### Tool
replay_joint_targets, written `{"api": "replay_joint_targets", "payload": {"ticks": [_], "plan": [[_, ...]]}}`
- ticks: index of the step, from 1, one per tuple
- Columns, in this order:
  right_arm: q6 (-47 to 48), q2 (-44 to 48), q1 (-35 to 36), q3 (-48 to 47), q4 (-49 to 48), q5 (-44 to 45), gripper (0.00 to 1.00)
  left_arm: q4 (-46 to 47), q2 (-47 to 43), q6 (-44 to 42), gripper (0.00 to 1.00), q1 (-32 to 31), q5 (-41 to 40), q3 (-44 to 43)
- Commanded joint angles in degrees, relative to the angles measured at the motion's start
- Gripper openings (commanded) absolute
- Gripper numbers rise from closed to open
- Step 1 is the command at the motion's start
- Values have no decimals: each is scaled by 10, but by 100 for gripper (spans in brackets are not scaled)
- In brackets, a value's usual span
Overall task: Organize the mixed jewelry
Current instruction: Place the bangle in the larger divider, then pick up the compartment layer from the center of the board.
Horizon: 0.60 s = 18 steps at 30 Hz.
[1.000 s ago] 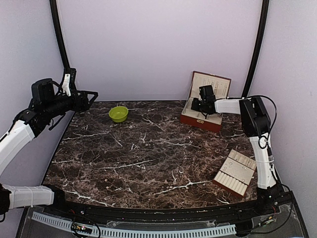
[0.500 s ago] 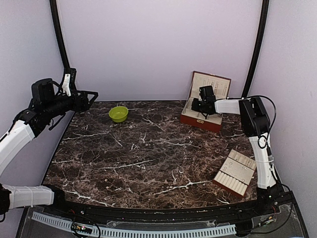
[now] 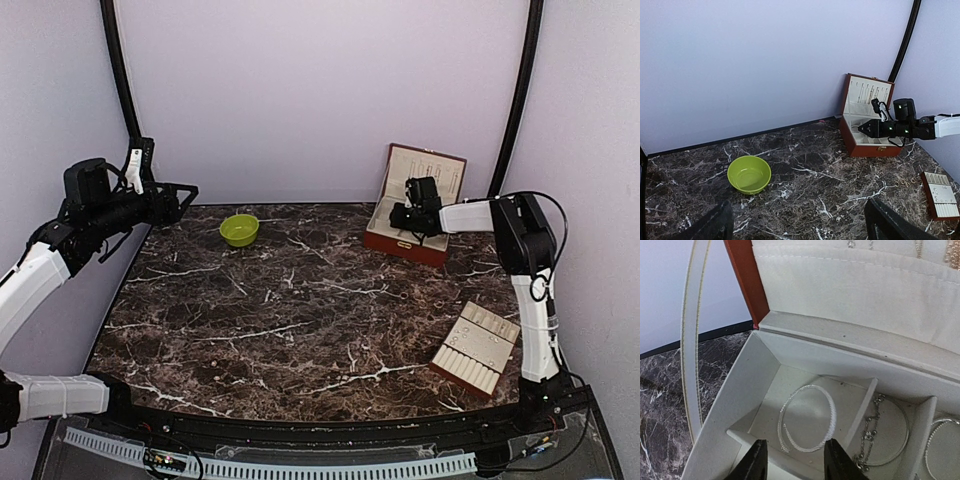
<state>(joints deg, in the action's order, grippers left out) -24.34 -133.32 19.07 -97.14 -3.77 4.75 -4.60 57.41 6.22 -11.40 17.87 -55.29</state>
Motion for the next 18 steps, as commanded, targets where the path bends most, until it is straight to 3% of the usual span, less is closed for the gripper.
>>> {"api": "replay_joint_targets", "payload": {"ticks": [1,10,18], "plan": [[31,67,-3,53,-64,11,44,-2,-5,0,93,2,-4,4],[66,146,-3,124,-76,27,56,-1,-8,-1,93,2,-14,7],[30,330,-3,329,-88,27,56,33,-42,3,93,2,-87,40]]}}
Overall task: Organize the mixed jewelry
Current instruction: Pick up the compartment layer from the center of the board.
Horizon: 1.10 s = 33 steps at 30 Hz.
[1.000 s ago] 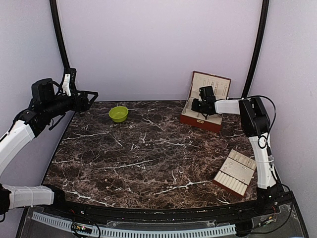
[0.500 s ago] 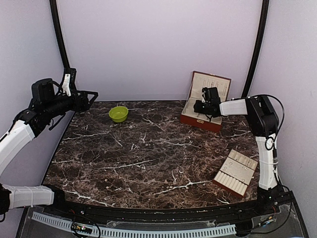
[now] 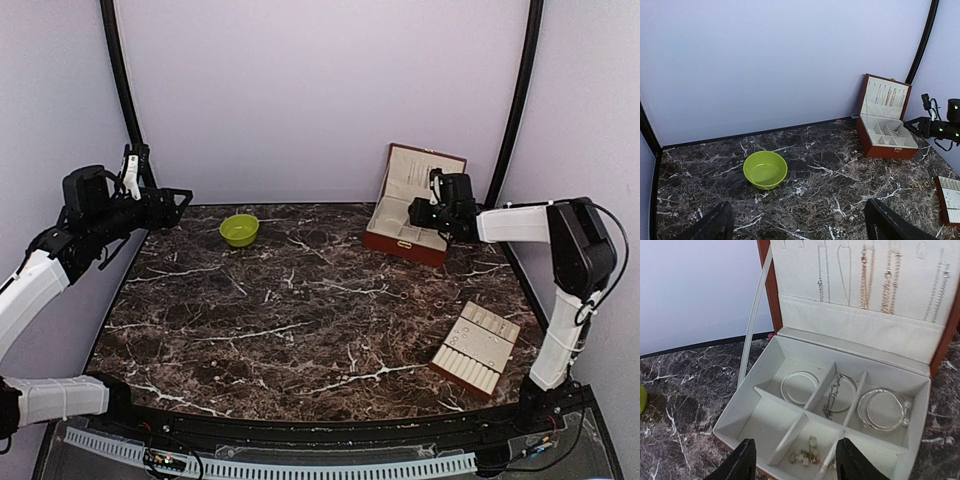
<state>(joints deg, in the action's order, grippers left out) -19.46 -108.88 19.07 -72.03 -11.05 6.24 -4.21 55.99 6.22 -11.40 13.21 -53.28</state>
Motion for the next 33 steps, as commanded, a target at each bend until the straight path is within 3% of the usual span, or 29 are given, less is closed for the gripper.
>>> {"api": "replay_joint_targets", "payload": {"ticks": [1,7,15,22,33], "plan": [[-23,111,-3,103,0,20,55,30,-31,3,93,2,-43,22],[-79,262,-6,230,139,65,55,35,-38,-7,93,2,-60,27],[-246,377,-4,340,263,78,56,34,-25,-11,93,2,-72,27],[-303,342,13,346,305,102,45,37,-17,3,93,2,-54,29],[-314,299,35,330,299,108,31,38,-18,3,93,2,-50,29]]}}
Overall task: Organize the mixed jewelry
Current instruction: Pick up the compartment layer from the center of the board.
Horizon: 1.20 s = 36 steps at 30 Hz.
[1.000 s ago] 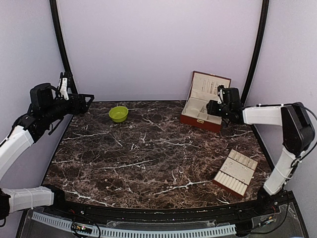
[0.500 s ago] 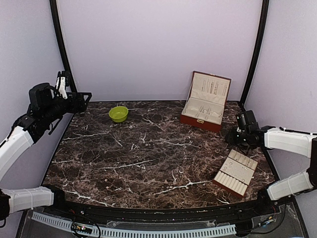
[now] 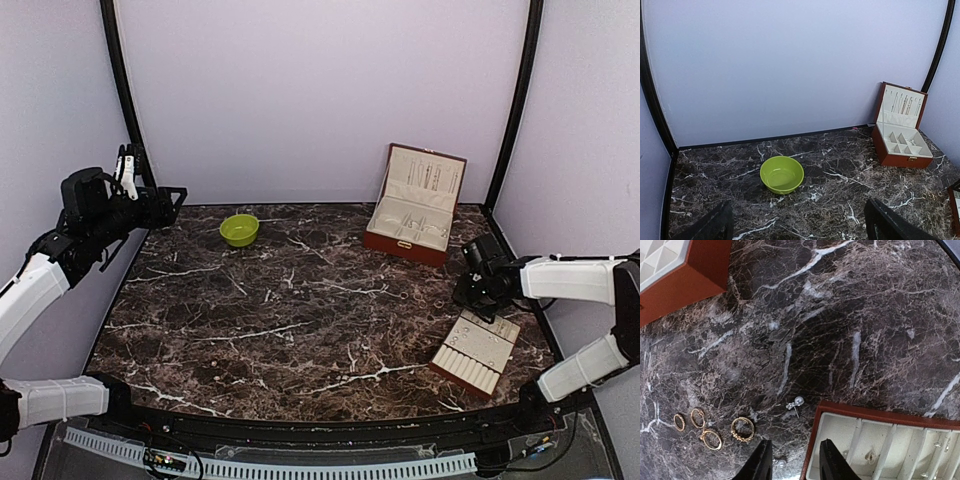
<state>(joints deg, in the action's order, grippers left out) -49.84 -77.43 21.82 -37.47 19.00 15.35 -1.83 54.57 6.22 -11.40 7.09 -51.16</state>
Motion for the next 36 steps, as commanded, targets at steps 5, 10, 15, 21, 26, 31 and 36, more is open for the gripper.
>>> {"api": "replay_joint_targets", "payload": {"ticks": [5,10,15,21,26,31,36], "plan": [[-26,-37,14,-24,17,42,25,14,-5,3,93,2,11,8],[-37,-47,19,-24,21,59,24,14,-6,3,93,2,11,8],[-40,-61,20,-23,14,63,19,14,-7,2,93,2,10,8],[-42,-70,22,-22,11,65,11,14,-8,2,93,2,9,9],[-46,-66,24,-21,14,67,3,15,-8,2,93,2,10,9],[-47,-60,30,-24,25,68,0,14,-8,3,93,2,10,9],[-52,-52,47,-36,48,70,0,15,-7,3,93,2,12,9]]}}
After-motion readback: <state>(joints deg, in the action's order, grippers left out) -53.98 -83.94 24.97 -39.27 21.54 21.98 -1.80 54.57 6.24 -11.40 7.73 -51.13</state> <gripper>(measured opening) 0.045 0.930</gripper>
